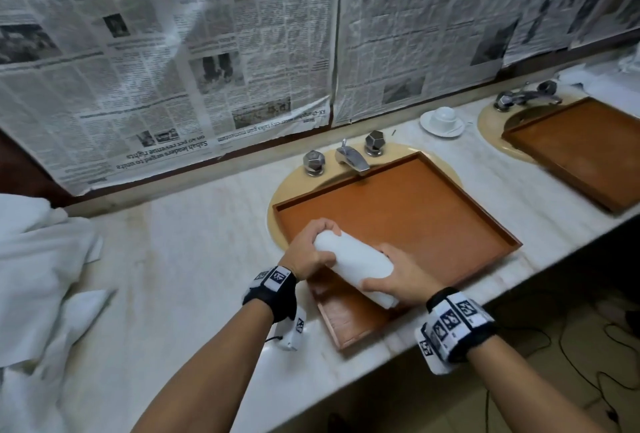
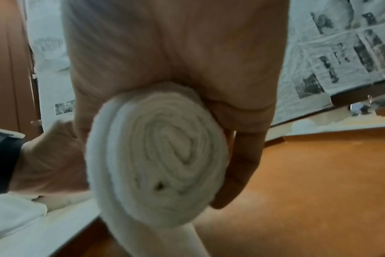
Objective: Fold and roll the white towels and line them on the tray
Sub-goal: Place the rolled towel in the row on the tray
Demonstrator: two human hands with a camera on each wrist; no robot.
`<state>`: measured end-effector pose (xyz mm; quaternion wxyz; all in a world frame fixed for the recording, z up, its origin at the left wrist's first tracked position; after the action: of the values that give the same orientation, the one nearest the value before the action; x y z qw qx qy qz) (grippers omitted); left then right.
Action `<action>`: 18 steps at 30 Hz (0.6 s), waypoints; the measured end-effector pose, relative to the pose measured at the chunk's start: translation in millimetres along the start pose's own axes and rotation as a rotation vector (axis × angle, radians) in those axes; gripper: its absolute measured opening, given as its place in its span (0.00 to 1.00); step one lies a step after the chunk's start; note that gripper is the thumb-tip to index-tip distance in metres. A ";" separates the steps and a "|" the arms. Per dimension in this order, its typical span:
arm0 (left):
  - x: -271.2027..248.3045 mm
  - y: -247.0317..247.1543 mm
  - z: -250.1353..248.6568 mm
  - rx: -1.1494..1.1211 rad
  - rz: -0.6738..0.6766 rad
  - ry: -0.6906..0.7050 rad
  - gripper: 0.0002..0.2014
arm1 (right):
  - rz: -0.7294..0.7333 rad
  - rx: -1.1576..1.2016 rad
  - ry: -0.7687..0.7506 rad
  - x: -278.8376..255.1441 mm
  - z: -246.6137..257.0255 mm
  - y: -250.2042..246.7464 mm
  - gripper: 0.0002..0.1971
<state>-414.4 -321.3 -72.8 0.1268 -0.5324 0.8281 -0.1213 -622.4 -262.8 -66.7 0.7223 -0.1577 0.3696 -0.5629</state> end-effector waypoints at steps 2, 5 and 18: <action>4.1 4.5 10.7 0.086 0.041 -0.049 0.23 | 0.034 -0.024 0.028 8.6 -7.9 12.4 0.36; 2.8 1.1 22.0 0.198 0.095 -0.098 0.23 | 0.042 -0.098 0.085 14.5 -11.2 30.9 0.36; -74.1 20.0 50.7 -0.284 -0.321 -0.314 0.25 | 0.101 0.120 0.056 9.7 -2.2 60.6 0.24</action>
<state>-384.6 -249.0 -121.1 0.1570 -0.6817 0.7119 0.0619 -580.9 -252.3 -110.6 0.7473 -0.0793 0.3627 -0.5511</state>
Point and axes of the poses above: each hand's wrist, its own x-axis towards the middle knuckle, its own y-axis out of the palm, z = x × y, the point moved 4 cm from there along x, towards the middle knuckle, and after that the axes turned 1 degree about y, right-handed, at the moved point
